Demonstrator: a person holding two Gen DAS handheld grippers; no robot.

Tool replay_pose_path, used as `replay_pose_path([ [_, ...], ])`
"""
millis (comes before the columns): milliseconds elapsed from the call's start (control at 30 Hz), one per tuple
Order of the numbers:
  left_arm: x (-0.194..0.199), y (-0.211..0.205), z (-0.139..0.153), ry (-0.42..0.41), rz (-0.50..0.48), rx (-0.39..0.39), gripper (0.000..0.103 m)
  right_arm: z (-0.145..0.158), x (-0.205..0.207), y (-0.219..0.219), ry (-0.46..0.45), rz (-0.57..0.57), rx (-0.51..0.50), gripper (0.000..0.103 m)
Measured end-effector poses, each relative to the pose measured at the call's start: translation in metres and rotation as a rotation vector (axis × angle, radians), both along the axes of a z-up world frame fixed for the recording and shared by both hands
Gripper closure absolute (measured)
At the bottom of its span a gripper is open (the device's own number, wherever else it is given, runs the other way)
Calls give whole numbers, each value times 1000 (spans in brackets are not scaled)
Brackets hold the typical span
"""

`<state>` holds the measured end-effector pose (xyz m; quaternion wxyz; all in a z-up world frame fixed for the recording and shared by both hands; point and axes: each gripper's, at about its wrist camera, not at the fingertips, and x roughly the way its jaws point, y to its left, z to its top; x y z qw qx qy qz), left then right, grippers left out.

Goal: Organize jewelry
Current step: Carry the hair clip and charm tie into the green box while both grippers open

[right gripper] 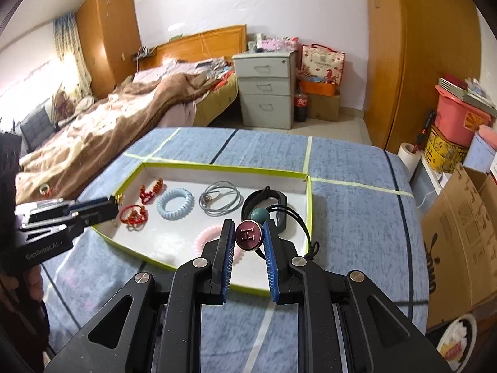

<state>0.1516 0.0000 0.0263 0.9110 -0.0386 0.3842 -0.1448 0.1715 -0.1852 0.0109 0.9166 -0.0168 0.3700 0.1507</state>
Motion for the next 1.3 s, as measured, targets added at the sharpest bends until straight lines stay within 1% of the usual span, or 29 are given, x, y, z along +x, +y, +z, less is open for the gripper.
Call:
replay_pose_path([
  [100, 9, -4, -8, 30, -11, -15, 86, -12, 10, 3, 37, 22, -25, 83],
  [233, 18, -11, -20, 61, -23, 3, 86, -27, 18, 4, 77, 27, -36, 83],
  [467, 25, -13, -34, 100, -26, 2, 86, -41, 25, 3, 119, 38, -50, 83],
  [700, 29, -15, -44, 133, -20, 10, 86, -50, 29, 5, 154, 54, -60, 83],
  [900, 31, -15, -47, 150, -17, 9, 86, -52, 29, 4, 164, 51, -58, 83],
  [1000, 30, -18, -46, 135, -9, 39, 86, -52, 29, 5, 164, 53, -60, 83],
  [1100, 32, -18, -48, 148, -18, 24, 86, -52, 30, 6, 164, 51, -60, 83],
  [1200, 31, -20, -48, 149, -22, 33, 86, -53, 31, 5, 163, 52, -53, 83],
  [1300, 31, -19, -50, 156, -14, 24, 84, -54, 31, 5, 162, 49, -50, 83],
])
